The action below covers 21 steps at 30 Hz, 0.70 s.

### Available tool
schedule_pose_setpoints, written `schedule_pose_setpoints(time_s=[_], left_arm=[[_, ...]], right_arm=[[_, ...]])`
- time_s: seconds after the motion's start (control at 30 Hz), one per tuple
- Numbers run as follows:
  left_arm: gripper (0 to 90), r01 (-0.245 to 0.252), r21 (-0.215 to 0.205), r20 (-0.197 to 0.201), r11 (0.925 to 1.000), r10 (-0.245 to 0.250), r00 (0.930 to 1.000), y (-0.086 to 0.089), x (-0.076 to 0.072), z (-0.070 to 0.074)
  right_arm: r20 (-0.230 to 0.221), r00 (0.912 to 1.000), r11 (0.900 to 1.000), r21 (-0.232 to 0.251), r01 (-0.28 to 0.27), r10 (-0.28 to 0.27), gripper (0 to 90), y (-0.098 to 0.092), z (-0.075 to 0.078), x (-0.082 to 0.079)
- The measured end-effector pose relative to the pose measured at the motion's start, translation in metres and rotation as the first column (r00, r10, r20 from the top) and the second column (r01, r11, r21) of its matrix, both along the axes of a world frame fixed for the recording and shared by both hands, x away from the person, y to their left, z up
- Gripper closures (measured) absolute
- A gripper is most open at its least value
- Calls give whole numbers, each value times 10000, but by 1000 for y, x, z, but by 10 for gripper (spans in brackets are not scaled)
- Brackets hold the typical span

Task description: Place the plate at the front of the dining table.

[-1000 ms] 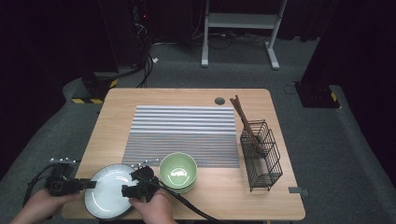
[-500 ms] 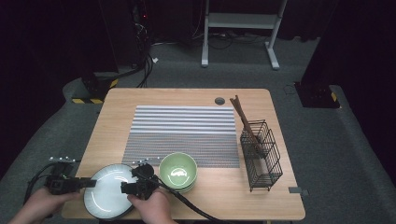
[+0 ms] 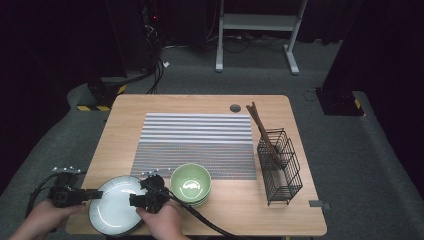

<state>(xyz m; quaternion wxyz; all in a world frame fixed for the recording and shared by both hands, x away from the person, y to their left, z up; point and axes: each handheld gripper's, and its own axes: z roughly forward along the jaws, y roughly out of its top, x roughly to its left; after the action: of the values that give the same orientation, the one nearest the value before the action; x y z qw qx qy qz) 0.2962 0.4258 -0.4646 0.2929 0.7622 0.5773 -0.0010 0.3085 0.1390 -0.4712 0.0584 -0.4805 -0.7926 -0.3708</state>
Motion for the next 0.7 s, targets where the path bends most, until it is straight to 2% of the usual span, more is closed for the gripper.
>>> schedule_pose_setpoints(time_s=[0.5, 0.7], left_arm=[[769, 4, 307, 216, 9995, -10, 9998, -1, 2, 0], [768, -16, 218, 238, 9998, 11, 9997, 0, 1, 1]], right_arm=[[-33, 10000, 9999, 106, 83, -83, 359, 5, -1, 5], [0, 9999, 9997, 192, 130, -130, 367, 6, -2, 6]])
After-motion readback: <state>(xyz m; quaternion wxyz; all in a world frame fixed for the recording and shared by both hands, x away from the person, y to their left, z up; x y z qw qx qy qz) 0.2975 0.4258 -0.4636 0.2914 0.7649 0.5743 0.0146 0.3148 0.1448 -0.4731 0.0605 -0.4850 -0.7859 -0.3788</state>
